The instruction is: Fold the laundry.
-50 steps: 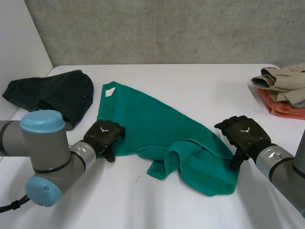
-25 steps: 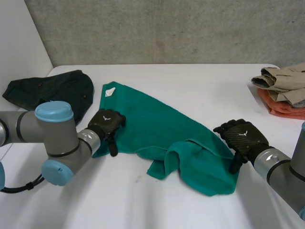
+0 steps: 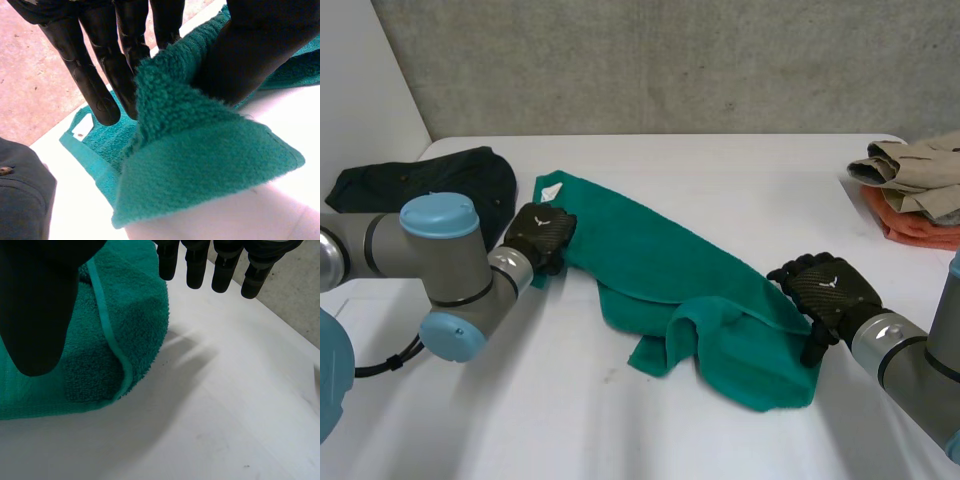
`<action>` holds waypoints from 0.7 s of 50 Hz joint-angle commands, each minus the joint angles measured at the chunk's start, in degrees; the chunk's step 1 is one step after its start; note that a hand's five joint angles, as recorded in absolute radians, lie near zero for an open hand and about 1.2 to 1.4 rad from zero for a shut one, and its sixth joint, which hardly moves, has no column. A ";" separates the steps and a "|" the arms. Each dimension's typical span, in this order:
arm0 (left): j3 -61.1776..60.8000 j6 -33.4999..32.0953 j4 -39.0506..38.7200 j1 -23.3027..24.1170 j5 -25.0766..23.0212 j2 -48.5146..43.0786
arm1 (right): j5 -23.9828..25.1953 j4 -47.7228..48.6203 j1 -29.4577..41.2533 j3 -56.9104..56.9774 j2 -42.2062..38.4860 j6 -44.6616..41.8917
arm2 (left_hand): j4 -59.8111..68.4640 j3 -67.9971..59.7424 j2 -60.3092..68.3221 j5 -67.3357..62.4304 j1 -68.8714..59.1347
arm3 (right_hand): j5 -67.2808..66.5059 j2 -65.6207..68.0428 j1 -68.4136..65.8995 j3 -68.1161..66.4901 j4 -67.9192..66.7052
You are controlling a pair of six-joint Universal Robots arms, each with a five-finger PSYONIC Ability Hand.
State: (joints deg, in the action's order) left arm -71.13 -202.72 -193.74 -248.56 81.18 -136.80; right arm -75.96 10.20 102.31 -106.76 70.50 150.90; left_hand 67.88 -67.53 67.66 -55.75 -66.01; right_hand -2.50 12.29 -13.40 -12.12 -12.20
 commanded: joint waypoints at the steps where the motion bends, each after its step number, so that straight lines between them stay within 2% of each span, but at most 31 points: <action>1: -1.81 -0.22 -0.32 0.53 0.65 2.41 | -0.06 -0.01 0.09 0.06 0.08 0.01 | -16.25 15.90 -16.03 14.12 14.38 | 2.50 -2.29 3.40 2.12 2.20; 5: -1.64 -0.65 -0.85 0.80 0.73 1.27 | -0.15 -0.01 0.09 -0.03 0.08 0.01 | -16.79 16.44 -16.57 14.67 14.92 | 2.50 -2.29 3.40 2.12 2.20; 7: -1.55 -1.36 -1.03 0.71 0.73 0.66 | -0.24 -0.10 0.00 0.15 0.08 0.54 | -11.61 11.26 -11.39 9.48 9.74 | 2.50 -2.29 3.40 2.12 2.20; 8: -1.64 -2.06 -1.03 0.36 0.91 0.39 | -0.41 -0.10 -0.17 0.32 0.08 1.06 | 4.91 -5.26 5.13 -7.04 -6.78 | 2.50 -2.29 3.40 2.12 2.20; 9: -1.81 -2.32 -1.03 0.18 1.00 0.57 | -0.67 -0.27 -0.61 0.76 0.17 1.76 | 11.40 -11.76 11.62 -13.53 -13.28 | 2.50 -2.29 3.40 2.12 2.20; 14: -3.57 -3.03 -0.85 0.27 1.17 1.53 | -0.85 -1.85 -0.18 3.22 0.17 8.09 | 12.12 -12.47 12.34 -14.25 -13.99 | 2.50 -2.29 3.40 2.12 2.20; 22: -12.00 -2.33 -1.03 0.80 0.82 15.22 | 0.64 -10.11 -0.09 10.07 -4.31 16.27 | 12.12 -12.47 12.34 -14.25 -13.99 | 2.50 -2.29 3.40 2.12 2.20; 27: -13.24 -1.89 -0.85 1.67 1.00 22.53 | 0.21 -10.38 2.01 14.20 -9.84 18.02 | 12.12 -12.47 12.34 -14.25 -13.99 | 2.50 -2.29 3.40 2.12 2.20; 35: -10.96 3.03 -0.24 4.84 1.52 34.04 | -0.15 -10.03 5.36 16.67 -10.38 24.60 | 12.12 -12.47 12.34 -14.25 -13.99 | 2.50 -2.29 3.40 2.12 2.20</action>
State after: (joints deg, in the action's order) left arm -84.01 -202.99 -194.41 -245.71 82.28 -110.23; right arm -75.82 -0.44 105.44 -91.62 60.30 170.58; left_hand 68.56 -68.14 68.50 -55.76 -66.36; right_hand -2.49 12.29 -13.40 -12.12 -12.20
